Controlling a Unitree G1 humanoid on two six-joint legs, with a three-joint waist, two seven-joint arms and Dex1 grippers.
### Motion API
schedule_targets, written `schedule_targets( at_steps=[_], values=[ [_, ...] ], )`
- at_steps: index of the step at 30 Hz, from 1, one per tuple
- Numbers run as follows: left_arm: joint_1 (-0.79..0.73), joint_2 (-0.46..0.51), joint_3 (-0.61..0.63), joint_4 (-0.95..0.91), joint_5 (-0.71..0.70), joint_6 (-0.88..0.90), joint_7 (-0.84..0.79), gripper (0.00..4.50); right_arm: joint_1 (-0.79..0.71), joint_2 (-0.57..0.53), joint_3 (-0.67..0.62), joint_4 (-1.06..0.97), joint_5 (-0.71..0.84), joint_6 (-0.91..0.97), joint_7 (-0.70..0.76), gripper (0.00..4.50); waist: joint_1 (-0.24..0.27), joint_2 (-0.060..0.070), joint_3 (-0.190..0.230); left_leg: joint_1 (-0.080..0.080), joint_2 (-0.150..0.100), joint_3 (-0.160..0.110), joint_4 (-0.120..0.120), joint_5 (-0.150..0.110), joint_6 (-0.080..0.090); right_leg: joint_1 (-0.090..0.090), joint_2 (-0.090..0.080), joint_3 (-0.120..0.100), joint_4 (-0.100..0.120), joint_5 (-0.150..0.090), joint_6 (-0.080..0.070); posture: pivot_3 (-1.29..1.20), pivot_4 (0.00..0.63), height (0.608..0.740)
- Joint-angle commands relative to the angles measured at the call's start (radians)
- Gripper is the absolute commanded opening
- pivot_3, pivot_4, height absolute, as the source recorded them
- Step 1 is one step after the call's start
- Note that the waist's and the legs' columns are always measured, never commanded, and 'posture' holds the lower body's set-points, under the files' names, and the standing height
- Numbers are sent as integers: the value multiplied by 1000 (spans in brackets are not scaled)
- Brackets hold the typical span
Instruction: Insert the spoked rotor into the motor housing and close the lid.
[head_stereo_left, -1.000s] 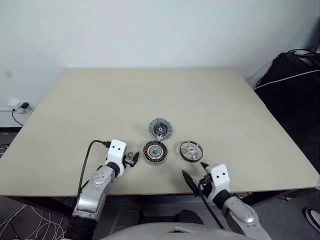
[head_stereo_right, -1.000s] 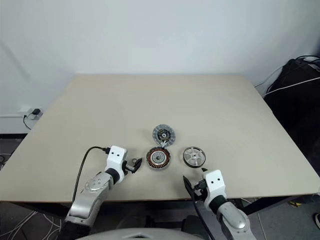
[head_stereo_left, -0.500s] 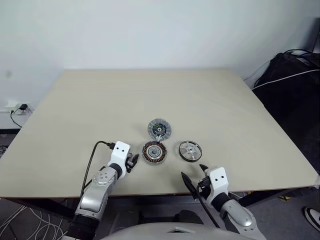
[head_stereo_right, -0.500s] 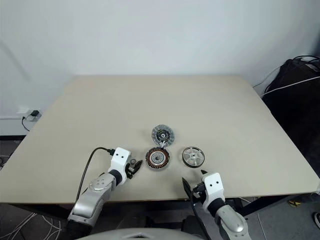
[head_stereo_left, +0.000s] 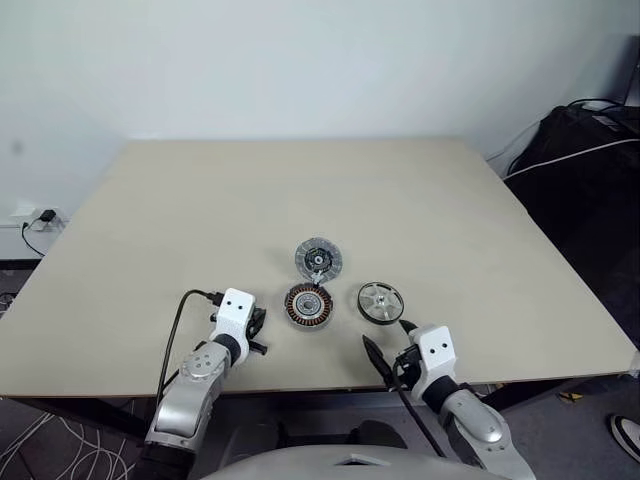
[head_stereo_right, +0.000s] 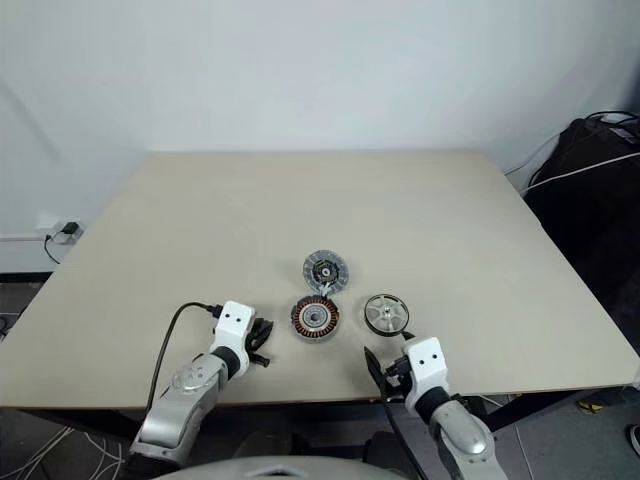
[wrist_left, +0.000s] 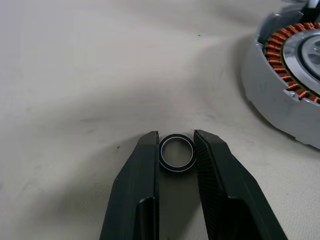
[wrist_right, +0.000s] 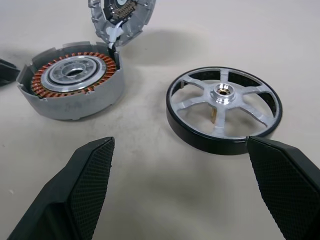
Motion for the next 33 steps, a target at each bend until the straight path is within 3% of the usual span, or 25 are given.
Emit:
schedule_targets(
  at_steps=[1, 10, 17, 33],
  values=[
    [-15, -7, 52, -56, -17, -54, 20, 666, -14, -6, -21, -1, 10, -12, 3, 4500, 2, -1, 1, 0, 0, 0, 0, 0, 0, 0, 0, 0, 0, 0, 0, 0, 0, 740],
    [-113, 18, -58, -85, -29, -78, -134, 666, -36, -3, -21, 58, 5, -45, 15, 4500, 6, -1, 1, -1, -1, 0, 0, 0, 0, 0, -1, 0, 0, 0, 0, 0, 0, 740],
    [-218, 6, -147, -3, -10, -66, -208, 666, -40, 10, -15, 77, 5, -72, 12, 4500, 4, -1, 1, -1, -1, 0, 1, 0, 0, 0, 0, 0, 0, 0, 0, 0, 0, 740],
    [-259, 14, -241, 103, 37, -56, -264, 666, 55, 45, 46, -128, -31, 11, -67, 4500, 5, -1, 1, -1, -1, 0, 2, 0, 0, 0, 0, 0, 0, 0, 0, 0, 0, 740]
  ],
)
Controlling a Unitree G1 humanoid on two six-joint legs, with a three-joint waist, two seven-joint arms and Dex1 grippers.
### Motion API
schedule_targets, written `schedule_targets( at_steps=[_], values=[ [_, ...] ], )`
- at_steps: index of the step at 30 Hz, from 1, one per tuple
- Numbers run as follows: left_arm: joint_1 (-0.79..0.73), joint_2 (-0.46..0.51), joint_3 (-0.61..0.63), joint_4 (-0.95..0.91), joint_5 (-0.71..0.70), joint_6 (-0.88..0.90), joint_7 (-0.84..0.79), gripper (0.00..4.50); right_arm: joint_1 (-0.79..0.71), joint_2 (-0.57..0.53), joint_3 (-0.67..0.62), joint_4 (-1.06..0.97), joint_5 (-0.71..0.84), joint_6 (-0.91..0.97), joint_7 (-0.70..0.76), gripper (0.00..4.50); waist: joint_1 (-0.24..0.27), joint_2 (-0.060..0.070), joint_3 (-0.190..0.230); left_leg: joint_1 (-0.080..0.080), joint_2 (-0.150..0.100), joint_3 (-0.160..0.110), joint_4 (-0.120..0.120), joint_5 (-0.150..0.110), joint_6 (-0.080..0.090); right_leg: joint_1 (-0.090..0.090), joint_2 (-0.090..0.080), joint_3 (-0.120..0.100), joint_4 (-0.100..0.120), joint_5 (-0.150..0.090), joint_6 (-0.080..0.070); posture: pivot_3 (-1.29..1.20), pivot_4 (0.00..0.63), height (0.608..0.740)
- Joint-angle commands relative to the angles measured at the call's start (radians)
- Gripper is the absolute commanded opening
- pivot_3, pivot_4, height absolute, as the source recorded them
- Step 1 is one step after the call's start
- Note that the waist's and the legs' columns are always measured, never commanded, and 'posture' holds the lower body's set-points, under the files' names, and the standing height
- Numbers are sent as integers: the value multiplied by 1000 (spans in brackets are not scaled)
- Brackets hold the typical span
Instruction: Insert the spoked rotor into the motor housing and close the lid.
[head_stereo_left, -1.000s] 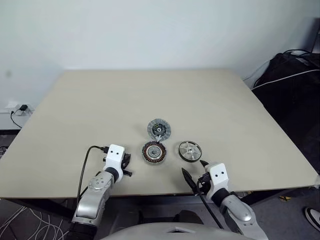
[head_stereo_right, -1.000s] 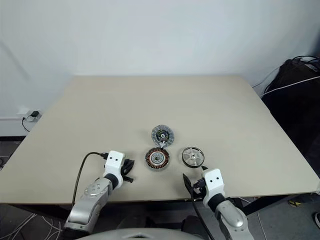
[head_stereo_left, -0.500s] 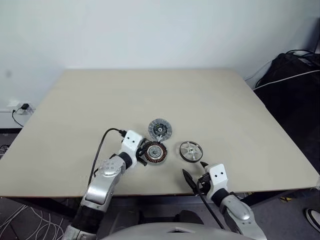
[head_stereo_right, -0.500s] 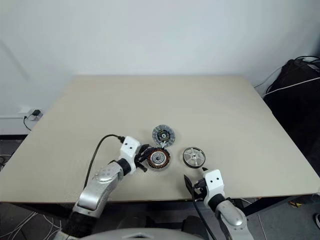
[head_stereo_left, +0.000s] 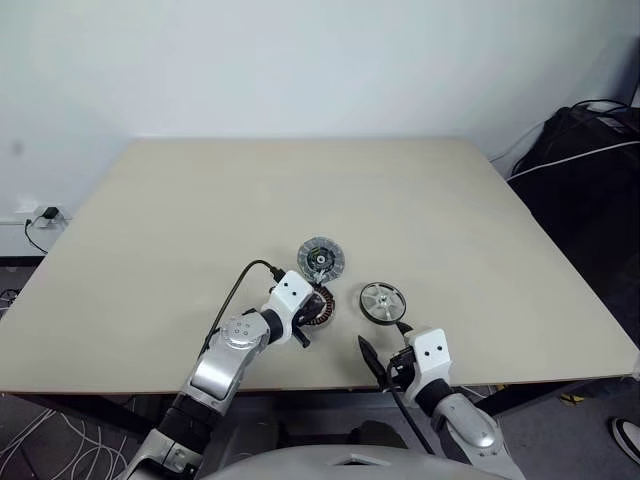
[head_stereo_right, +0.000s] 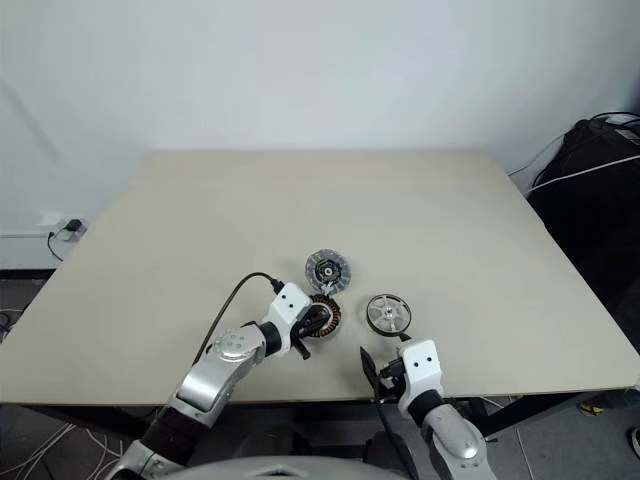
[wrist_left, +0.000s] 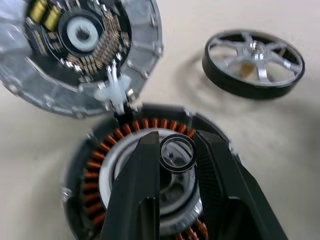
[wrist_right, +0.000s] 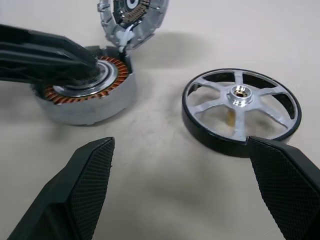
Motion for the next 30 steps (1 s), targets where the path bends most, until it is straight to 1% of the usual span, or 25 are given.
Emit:
schedule_targets(
  at_steps=[1, 9, 14, 16, 17, 19, 20, 23, 27, 30],
  values=[
    [-15, -11, 11, -2, 6, -19, 14, 666, 16, 3, 15, -91, -7, 16, -17, 4500, 0, 0, 0, 0, 0, 0, 0, 0, 0, 0, 0, 0, 0, 0, 0, 0, 0, 740],
    [-25, -27, 29, 17, 9, -27, 37, 666, 31, 7, 56, -224, -23, 122, -51, 4500, 0, 0, 0, 0, 0, 0, 0, 0, 0, 0, 0, 0, 0, 0, 0, 0, 0, 740],
    [-28, -37, 32, 23, 4, -23, 41, 666, 9, 1, 51, -242, -15, 165, -57, 4500, 1, -1, 0, 0, 0, 0, 0, 0, 0, 0, 0, 0, 0, 0, 0, 0, 0, 740],
    [-28, -40, 34, 25, 3, -27, 44, 1393, 0, -1, 43, -232, -9, 167, -54, 4500, 1, -1, 0, 0, 0, 0, 0, 0, 0, 0, 0, 0, 0, 0, 0, 0, 0, 740],
    [-27, -43, 36, 24, 4, -33, 49, 1605, -3, -2, 39, -227, -6, 167, -52, 4500, 0, -1, 0, 0, 0, 0, 0, 0, 0, 0, 0, 0, 0, 0, 0, 0, 0, 740],
    [-24, -53, 48, 15, -10, -58, 50, 2270, -6, -3, 32, -215, -1, 162, -49, 4500, 0, -1, 1, 0, 0, 0, 0, 0, 0, 0, 0, 0, 0, 0, 0, 0, 0, 740],
    [-16, -67, 64, 0, -42, -87, 38, 2563, -5, -3, 27, -205, 4, 155, -46, 4500, 1, -1, 1, 0, 0, 0, 0, 0, 0, 0, 0, 0, 0, 0, 0, 0, 0, 740],
    [4, -89, 97, -44, -105, -145, 5, 2563, 4, -2, 23, -185, 7, 142, -42, 4500, 1, -2, 1, 0, 0, 0, 0, 0, 0, 0, 0, 0, 0, 0, 0, 0, 0, 740],
    [26, -95, 129, -99, -154, -154, 1, 2563, 11, -1, 25, -205, 4, 152, -46, 4500, -2, -2, 1, 0, 0, 0, 0, 0, 0, 0, 0, 0, 0, 0, 0, 0, 0, 740],
    [58, -82, 152, -156, -182, -135, 1, 1981, 15, -2, 30, -234, 1, 168, -51, 4500, -2, -2, 1, 0, 0, 0, 0, 0, 0, 0, 0, 0, 0, 0, 0, 0, 0, 740]
  ],
)
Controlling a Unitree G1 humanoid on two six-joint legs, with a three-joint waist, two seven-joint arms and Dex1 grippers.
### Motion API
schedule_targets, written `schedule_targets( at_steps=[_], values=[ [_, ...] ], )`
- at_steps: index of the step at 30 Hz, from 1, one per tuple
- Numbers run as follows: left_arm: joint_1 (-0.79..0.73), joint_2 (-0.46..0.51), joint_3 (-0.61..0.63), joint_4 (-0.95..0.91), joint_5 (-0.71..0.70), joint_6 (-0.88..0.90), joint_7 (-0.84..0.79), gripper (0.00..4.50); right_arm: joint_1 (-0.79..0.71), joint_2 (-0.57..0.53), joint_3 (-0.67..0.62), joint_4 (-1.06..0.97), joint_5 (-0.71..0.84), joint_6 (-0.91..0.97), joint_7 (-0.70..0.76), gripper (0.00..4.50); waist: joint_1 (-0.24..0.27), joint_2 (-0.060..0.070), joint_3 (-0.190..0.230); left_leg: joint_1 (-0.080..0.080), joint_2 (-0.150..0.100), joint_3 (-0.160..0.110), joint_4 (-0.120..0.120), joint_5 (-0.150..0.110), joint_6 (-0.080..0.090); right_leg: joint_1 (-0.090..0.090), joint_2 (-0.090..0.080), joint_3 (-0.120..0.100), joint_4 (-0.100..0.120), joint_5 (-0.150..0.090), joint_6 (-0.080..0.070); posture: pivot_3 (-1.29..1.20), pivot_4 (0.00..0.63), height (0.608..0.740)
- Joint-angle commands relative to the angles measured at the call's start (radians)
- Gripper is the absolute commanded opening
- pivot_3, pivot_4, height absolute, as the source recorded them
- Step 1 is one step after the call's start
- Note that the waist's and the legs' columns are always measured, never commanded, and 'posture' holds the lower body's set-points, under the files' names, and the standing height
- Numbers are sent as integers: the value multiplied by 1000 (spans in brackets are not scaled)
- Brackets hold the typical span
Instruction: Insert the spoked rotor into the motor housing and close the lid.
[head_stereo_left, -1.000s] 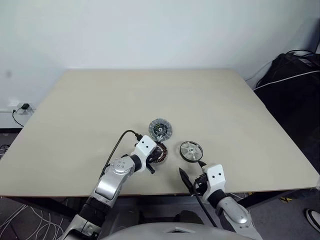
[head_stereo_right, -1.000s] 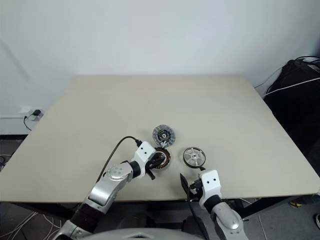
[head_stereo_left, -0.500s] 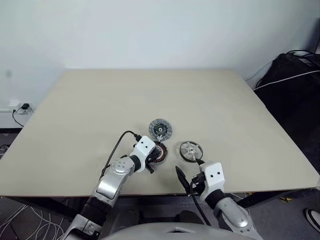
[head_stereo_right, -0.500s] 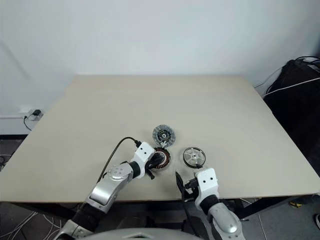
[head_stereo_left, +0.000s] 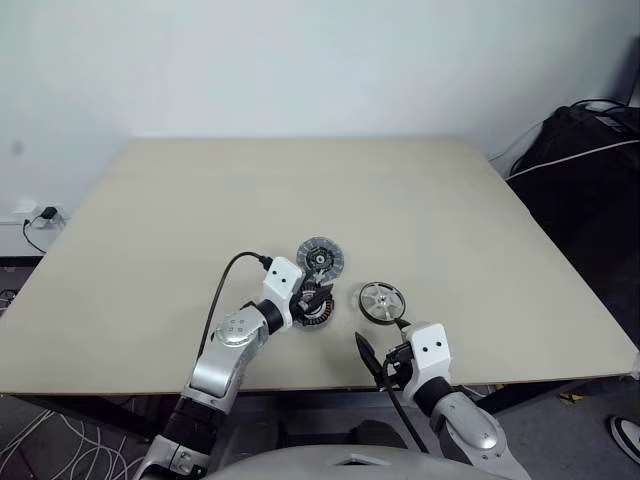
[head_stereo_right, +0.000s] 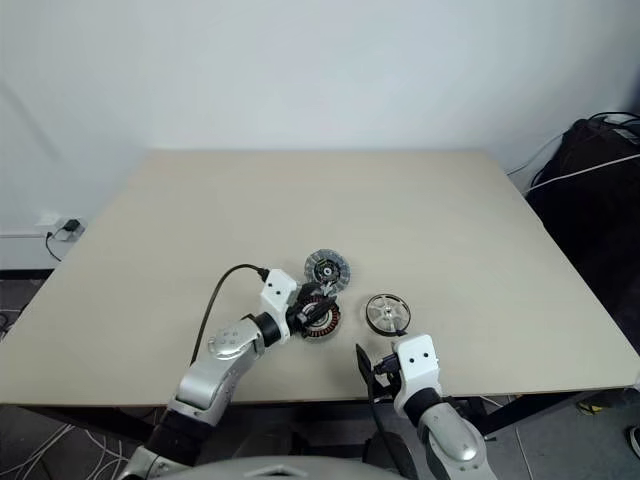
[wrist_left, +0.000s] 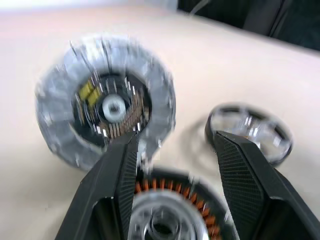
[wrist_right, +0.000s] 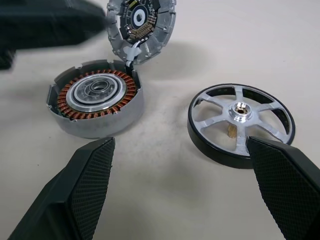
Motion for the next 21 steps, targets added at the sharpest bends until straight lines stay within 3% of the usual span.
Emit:
schedule_targets(
  at_steps=[1, 6, 9, 11, 21],
  values=[
    [31, 11, 36, -104, -38, 1, 3, 1706, -3, 0, 1, -75, 9, 9, -7, 4500, 0, 0, 0, 0, 0, 0, 0, 0, 0, 0, 0, 0, 0, 0, 0, 0, 0, 740],
    [114, 35, 96, -152, -40, 8, 50, 49, -47, -4, 10, -102, 8, 69, -4, 4500, -2, 0, 0, 0, 0, 0, 0, 0, 0, 0, 0, 0, 0, 0, 0, 0, 0, 740],
    [180, 52, 125, -159, -4, -29, 94, 3, -125, -20, 35, -88, -34, 144, -8, 4315, -2, -2, 1, 0, 0, 0, 0, 0, 0, 0, 1, 0, 0, 0, 0, 0, 0, 740],
    [227, 64, 135, -158, 31, -66, 127, 0, -198, -28, 54, -69, -37, 193, 5, 3908, -4, -2, 2, 1, 0, 0, 0, 0, 0, 0, 1, 0, 0, 0, 0, 0, 0, 740],
    [338, -6, 196, -85, 146, -261, 348, 0, -527, -27, 156, 236, -61, 228, 97, 607, 3, -4, 3, -1, 0, 0, 0, 0, 0, 0, 0, -2, 0, 1, -1, 0, 0, 740]
  ],
)
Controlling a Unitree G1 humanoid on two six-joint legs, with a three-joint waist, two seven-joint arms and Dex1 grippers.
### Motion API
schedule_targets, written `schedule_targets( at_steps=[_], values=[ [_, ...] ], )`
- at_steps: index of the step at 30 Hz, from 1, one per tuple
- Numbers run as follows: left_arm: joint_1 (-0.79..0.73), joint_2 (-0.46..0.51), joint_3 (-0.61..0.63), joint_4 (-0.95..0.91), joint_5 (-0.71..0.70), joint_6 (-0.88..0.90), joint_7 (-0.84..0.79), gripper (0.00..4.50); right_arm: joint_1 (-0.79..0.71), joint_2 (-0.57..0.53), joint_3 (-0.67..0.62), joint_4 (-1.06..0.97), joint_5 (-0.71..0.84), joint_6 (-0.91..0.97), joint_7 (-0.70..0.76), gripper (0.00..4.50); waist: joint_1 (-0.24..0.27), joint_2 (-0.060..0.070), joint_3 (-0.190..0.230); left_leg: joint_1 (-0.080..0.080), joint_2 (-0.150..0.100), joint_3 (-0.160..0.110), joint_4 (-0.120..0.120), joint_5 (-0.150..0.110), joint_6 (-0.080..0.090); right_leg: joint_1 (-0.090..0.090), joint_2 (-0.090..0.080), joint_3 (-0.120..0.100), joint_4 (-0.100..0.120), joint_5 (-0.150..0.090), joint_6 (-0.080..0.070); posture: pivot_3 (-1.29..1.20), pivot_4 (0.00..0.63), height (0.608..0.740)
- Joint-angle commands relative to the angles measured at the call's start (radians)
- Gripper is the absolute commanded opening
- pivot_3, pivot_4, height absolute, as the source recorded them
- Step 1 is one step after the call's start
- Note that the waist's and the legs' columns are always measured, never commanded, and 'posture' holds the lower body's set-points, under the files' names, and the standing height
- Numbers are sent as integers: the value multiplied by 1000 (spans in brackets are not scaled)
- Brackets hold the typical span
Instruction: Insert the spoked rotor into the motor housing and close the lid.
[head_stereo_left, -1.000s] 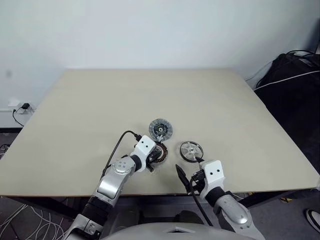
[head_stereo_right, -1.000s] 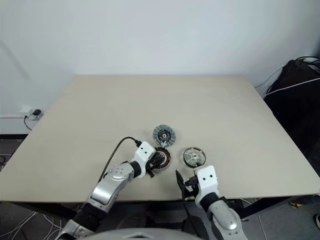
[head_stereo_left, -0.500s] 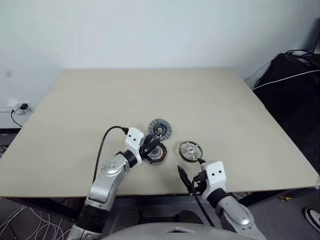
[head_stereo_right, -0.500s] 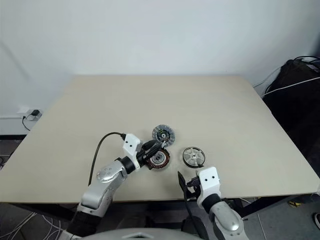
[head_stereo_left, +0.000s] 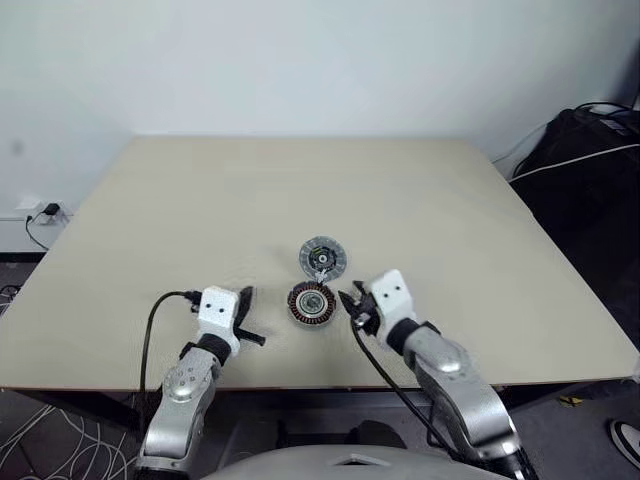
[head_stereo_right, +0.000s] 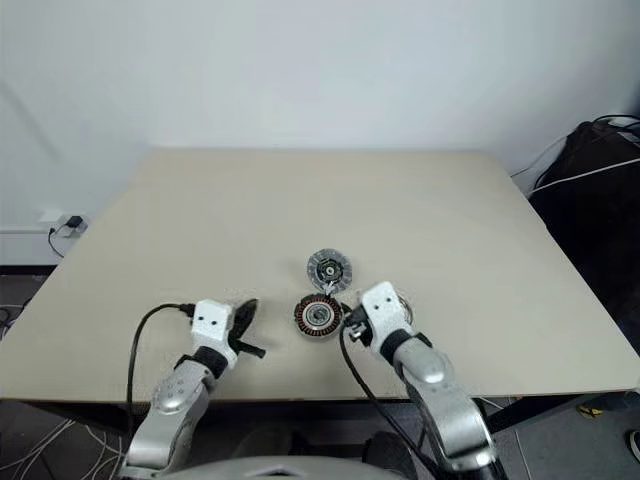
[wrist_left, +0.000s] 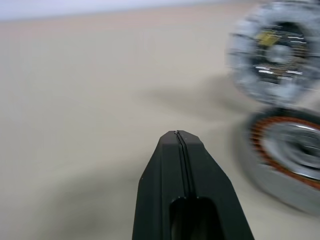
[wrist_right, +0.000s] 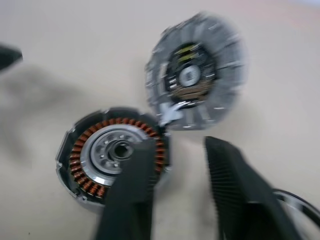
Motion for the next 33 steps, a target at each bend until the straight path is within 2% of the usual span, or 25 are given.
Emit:
schedule_targets(
  at_steps=[1, 2, 8, 24, 33],
  values=[
    [15, -17, 4, -9, 13, -47, 33, 0, -56, 11, 31, 57, -18, -12, 14, 282, -1, 0, 0, -1, 0, 0, 0, 0, 0, -1, 0, 0, 0, 0, 0, 0, 0, 740],
    [20, -20, 3, -9, 16, -49, 37, 0, -66, 10, 37, 73, -26, -13, 13, 23, 0, 0, 0, -1, 0, 0, 0, 0, 0, -1, 0, 0, 0, 0, 0, 0, 0, 740],
    [39, -33, 2, -6, 26, -56, 59, 0, -103, -4, 74, 119, -71, 43, 8, 23, -4, 0, 0, -1, 0, 0, 1, 0, 0, -1, 0, 0, 0, 0, 0, 0, 0, 740],
    [30, -35, -17, 9, 14, -76, 33, 0, -181, 43, 84, 126, -83, 116, 11, 23, -7, 0, 0, -1, 0, 0, 1, 0, 0, -1, 0, -1, 0, 0, 0, 0, 0, 740],
    [47, 4, -49, 1, 18, -86, -28, 0, -205, 51, 96, 165, -92, 116, 21, 23, -8, 1, 0, -1, 0, 0, 0, 0, 0, -1, 0, -1, 1, 0, 0, 0, 0, 740]
  ],
)
